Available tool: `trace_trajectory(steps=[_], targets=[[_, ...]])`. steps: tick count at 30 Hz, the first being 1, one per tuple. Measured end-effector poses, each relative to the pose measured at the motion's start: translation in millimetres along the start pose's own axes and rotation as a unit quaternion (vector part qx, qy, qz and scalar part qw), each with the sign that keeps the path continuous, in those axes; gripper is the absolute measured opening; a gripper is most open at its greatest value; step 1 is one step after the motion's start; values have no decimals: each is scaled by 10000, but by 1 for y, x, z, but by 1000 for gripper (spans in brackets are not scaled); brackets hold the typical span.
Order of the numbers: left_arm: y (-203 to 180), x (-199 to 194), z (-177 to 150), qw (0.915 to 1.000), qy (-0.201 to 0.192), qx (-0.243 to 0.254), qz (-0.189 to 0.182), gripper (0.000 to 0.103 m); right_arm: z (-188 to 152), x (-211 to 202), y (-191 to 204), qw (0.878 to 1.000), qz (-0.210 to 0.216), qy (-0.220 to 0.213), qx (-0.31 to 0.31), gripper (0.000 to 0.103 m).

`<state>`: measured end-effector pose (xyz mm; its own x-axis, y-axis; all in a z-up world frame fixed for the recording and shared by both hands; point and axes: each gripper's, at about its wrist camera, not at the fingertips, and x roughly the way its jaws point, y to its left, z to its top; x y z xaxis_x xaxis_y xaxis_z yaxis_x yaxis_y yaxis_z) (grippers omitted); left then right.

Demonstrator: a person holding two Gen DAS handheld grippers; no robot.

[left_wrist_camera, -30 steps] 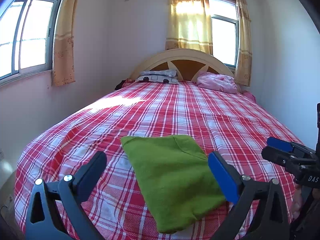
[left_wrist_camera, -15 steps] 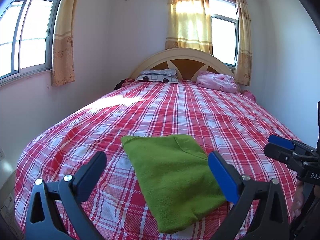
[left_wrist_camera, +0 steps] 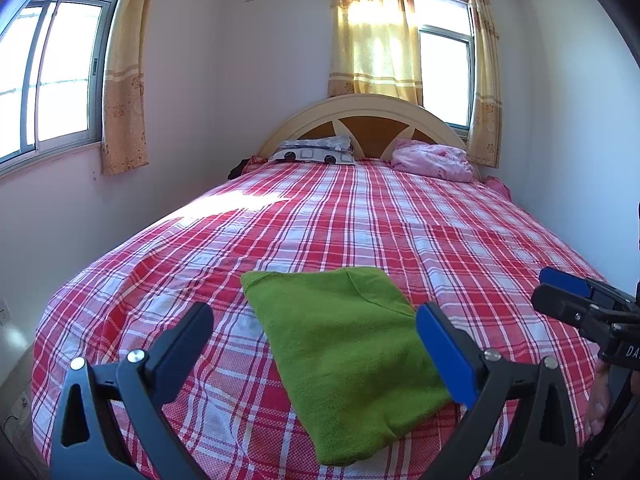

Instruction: Fold small clothes

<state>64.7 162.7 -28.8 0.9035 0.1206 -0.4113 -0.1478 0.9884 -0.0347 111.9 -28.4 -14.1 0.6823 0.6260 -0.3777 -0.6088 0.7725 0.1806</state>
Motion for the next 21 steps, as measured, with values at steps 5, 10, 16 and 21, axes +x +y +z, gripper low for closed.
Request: trace_trajectory(steps=[5,10,16,21], targets=[[-1,1,1,10000,45,35,-12,103,-1,0,0,10000,0,-4,4,70],[-4,0,1,9999,29,119,53,103,-4,1,-1,10000,-13,1,41,70],[-7,1,0,9996,67,232,110,103,-5,1,-1,10000,-19,7,39,70],[-5,3,-1,9995,88,244,206,103,-7,3,1,10000,11,47,4,70]])
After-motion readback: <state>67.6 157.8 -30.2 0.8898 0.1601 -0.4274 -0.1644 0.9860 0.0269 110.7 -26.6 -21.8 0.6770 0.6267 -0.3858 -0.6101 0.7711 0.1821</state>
